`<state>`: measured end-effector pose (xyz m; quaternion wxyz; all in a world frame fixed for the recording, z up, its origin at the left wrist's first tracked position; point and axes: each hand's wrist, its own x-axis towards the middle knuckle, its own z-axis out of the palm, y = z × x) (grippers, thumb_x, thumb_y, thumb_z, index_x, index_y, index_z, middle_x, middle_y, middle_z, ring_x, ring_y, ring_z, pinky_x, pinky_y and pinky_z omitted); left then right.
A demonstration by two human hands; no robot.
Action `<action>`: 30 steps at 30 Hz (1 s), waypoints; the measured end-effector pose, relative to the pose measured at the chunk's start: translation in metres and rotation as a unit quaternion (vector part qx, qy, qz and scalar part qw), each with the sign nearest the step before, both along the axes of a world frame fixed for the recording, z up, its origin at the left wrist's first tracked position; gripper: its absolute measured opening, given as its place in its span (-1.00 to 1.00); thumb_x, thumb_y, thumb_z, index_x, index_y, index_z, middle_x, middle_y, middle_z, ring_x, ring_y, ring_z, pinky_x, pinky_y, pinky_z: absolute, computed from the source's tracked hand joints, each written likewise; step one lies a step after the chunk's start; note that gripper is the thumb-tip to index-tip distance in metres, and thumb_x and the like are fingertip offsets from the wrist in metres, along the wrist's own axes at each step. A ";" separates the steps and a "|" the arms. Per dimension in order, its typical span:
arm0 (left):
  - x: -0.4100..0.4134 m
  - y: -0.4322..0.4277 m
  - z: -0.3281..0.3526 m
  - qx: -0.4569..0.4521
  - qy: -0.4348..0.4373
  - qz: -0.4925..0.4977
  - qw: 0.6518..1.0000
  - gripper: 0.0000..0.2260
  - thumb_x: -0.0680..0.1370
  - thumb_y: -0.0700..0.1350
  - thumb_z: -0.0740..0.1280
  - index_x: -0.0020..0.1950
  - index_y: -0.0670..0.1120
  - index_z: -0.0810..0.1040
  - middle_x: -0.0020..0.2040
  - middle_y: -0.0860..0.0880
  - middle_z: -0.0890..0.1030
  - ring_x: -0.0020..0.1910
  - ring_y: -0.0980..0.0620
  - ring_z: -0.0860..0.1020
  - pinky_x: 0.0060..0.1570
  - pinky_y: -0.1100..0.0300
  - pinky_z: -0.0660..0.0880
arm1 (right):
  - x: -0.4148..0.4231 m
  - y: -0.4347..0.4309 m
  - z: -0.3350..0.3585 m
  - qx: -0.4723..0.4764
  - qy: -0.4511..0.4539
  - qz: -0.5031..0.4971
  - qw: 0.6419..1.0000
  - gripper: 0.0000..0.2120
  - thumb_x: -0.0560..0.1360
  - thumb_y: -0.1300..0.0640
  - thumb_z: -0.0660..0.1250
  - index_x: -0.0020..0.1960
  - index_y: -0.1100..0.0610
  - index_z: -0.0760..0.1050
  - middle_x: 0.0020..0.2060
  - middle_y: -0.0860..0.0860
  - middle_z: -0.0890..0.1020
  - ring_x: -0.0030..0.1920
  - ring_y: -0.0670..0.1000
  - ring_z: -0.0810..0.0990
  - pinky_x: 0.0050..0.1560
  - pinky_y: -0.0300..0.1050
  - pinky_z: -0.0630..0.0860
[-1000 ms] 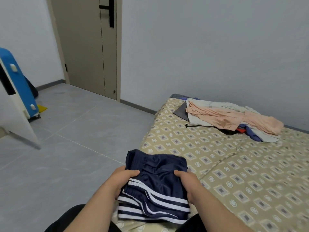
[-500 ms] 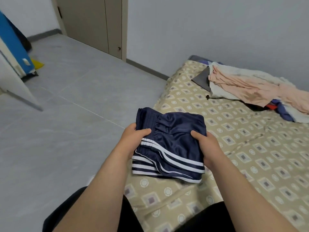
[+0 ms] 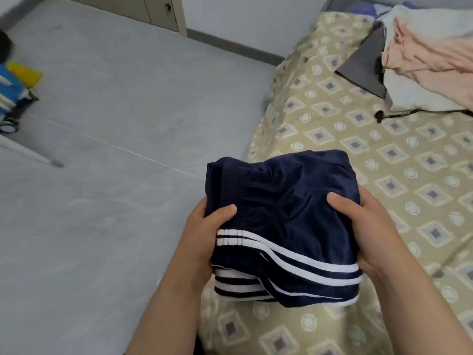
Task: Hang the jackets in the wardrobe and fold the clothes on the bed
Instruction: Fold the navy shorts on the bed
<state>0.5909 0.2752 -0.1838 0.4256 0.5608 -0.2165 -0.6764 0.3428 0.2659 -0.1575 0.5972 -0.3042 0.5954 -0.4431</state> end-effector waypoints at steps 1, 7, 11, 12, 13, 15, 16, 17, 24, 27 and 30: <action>0.003 -0.004 0.000 0.013 0.000 0.002 1.000 -0.77 0.39 -0.09 0.42 0.03 0.10 0.67 0.05 -0.08 0.71 -0.01 -0.11 0.70 -0.20 0.14 0.61 | 0.003 -0.005 0.003 -0.003 0.004 0.018 1.000 -0.72 0.43 0.09 0.43 0.13 -0.08 0.62 0.09 0.04 0.70 0.05 0.11 0.71 -0.13 -0.04 0.65; 0.045 -0.022 0.025 0.058 -0.057 -0.001 0.997 -0.77 0.51 -0.21 0.41 0.08 0.07 0.67 0.01 -0.06 0.72 -0.04 -0.08 0.70 -0.23 0.18 0.61 | 0.049 -0.032 0.013 0.062 0.049 0.059 0.995 -0.72 0.49 0.18 0.41 0.08 -0.18 0.62 0.01 -0.01 0.72 -0.02 0.08 0.72 -0.08 0.06 0.64; 0.095 -0.036 0.074 0.055 -0.082 0.019 0.995 -0.74 0.52 -0.22 0.39 -0.01 0.16 0.68 -0.02 -0.01 0.73 -0.07 -0.02 0.71 -0.25 0.21 0.61 | 0.096 -0.059 0.059 0.084 0.059 0.095 0.990 -0.69 0.52 0.22 0.36 0.07 -0.20 0.61 0.01 -0.03 0.72 0.00 0.05 0.72 -0.01 0.08 0.62; 0.111 -0.040 0.090 0.052 -0.082 0.026 0.995 -0.74 0.52 -0.22 0.39 -0.01 0.17 0.68 -0.02 0.00 0.73 -0.07 -0.02 0.71 -0.24 0.19 0.62 | 0.110 -0.067 0.077 0.077 0.062 0.106 0.989 -0.68 0.52 0.21 0.35 0.09 -0.20 0.60 0.03 -0.04 0.72 0.01 0.04 0.71 0.00 0.08 0.62; 0.129 -0.043 0.107 0.047 -0.084 0.032 0.995 -0.75 0.52 -0.21 0.40 -0.02 0.17 0.68 -0.02 0.00 0.73 -0.06 -0.02 0.71 -0.22 0.16 0.62 | 0.125 -0.076 0.096 0.067 0.070 0.117 0.988 -0.68 0.51 0.21 0.35 0.10 -0.20 0.60 0.04 -0.04 0.71 0.02 0.03 0.71 0.01 0.07 0.61; 0.165 -0.051 0.145 0.028 -0.092 0.049 0.994 -0.75 0.51 -0.19 0.41 -0.05 0.20 0.68 -0.02 0.00 0.73 -0.08 -0.01 0.71 -0.19 0.13 0.60 | 0.159 -0.094 0.140 0.043 0.086 0.136 0.986 -0.68 0.51 0.21 0.35 0.08 -0.21 0.60 0.02 -0.07 0.72 0.01 0.00 0.71 0.00 0.04 0.62; 0.184 -0.057 0.165 0.013 -0.095 0.061 0.994 -0.74 0.50 -0.19 0.42 -0.07 0.21 0.68 -0.03 0.00 0.73 -0.09 -0.01 0.71 -0.19 0.13 0.60 | 0.177 -0.104 0.163 0.024 0.093 0.141 0.985 -0.68 0.51 0.21 0.36 0.07 -0.21 0.60 0.01 -0.08 0.72 0.00 -0.02 0.71 0.00 0.02 0.62; 0.202 -0.061 0.184 0.000 -0.101 0.075 0.992 -0.74 0.50 -0.19 0.42 -0.07 0.21 0.68 -0.03 0.00 0.73 -0.09 0.00 0.71 -0.19 0.13 0.59 | 0.194 -0.113 0.186 0.005 0.103 0.145 0.984 -0.69 0.51 0.20 0.37 0.06 -0.21 0.61 -0.01 -0.10 0.72 -0.01 -0.04 0.71 0.00 0.01 0.62; 0.320 -0.073 0.318 -0.056 -0.133 0.168 0.975 -0.74 0.49 -0.22 0.44 -0.05 0.18 0.68 -0.07 0.02 0.73 -0.13 0.02 0.71 -0.17 0.07 0.58 | 0.330 -0.147 0.341 -0.071 0.151 0.186 0.968 -0.70 0.51 0.20 0.35 0.03 -0.22 0.61 -0.05 -0.14 0.72 -0.05 -0.07 0.71 0.01 0.02 0.61; 0.359 -0.077 0.369 -0.058 -0.145 0.198 0.968 -0.76 0.50 -0.20 0.44 -0.03 0.17 0.67 -0.06 0.04 0.73 -0.10 -0.01 0.70 -0.05 -0.05 0.59 | 0.378 -0.154 0.400 -0.089 0.159 0.206 0.961 -0.69 0.51 0.22 0.32 -0.01 -0.20 0.61 -0.08 -0.12 0.72 -0.08 -0.06 0.71 0.01 0.04 0.63; 0.388 -0.082 0.420 -0.063 -0.160 0.219 0.960 -0.78 0.50 -0.21 0.45 0.02 0.11 0.65 -0.07 0.04 0.73 -0.11 0.01 0.70 -0.05 -0.03 0.58 | 0.413 -0.166 0.455 -0.104 0.153 0.219 0.958 -0.68 0.52 0.24 0.32 -0.04 -0.20 0.61 -0.10 -0.12 0.72 -0.10 -0.06 0.71 -0.03 -0.01 0.63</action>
